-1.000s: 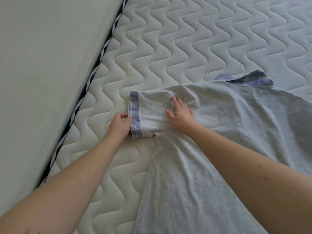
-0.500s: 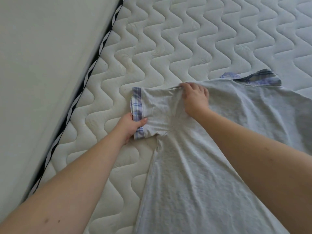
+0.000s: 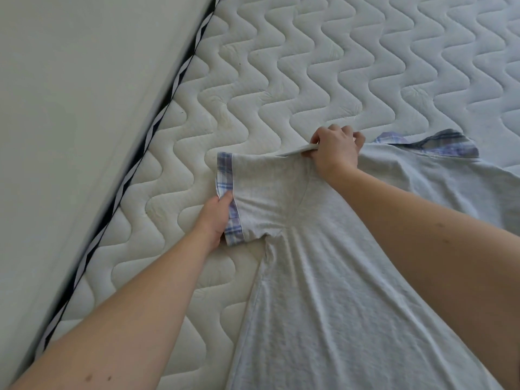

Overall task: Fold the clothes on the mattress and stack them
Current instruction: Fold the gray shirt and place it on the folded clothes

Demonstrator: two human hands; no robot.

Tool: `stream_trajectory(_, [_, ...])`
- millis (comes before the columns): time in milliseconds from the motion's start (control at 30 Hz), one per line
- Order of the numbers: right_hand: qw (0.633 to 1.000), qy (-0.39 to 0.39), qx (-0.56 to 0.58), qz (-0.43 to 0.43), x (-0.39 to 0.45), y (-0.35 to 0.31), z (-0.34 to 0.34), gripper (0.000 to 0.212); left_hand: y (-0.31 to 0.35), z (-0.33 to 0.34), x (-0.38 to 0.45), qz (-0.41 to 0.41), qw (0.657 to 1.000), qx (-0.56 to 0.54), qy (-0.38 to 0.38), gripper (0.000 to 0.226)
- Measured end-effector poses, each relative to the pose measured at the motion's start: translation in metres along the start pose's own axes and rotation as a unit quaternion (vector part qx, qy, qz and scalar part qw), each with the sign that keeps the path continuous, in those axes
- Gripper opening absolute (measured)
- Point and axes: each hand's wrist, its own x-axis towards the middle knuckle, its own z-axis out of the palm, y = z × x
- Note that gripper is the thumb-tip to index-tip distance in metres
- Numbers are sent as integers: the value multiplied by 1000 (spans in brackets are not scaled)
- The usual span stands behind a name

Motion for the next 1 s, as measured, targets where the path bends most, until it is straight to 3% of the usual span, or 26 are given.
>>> stream_trajectory(167, [998,-41,46,32,-6,0,11,46,-5,-1,1,-15,999,4,52,28])
stream_trajectory(333, [991,-47,83,-94,-17,-4,15,29,-7,-5,-1,27,999,-16,3,22])
stream_trajectory(467, [995,-19,94,-37,-13,-17,8,32,-6,-10,-4,56,996,-33,-54,32])
stream_trajectory(567, [995,1,102,-6,-8,-26,5,31,-8,-9,-5,56,995,-49,-59,26])
stream_trajectory(800, [991,-18,112,-76,-27,-23,12,39,-12,-11,-4,94,992,-40,-71,26])
stream_trajectory(900, [990,-8,114,-83,-61,-21,20,50,-6,-12,-5,68,994,-41,-78,16])
stream_trajectory(1000, [990,-10,121,-66,-99,-17,26,56,6,-14,-5,-22,992,-86,-91,39])
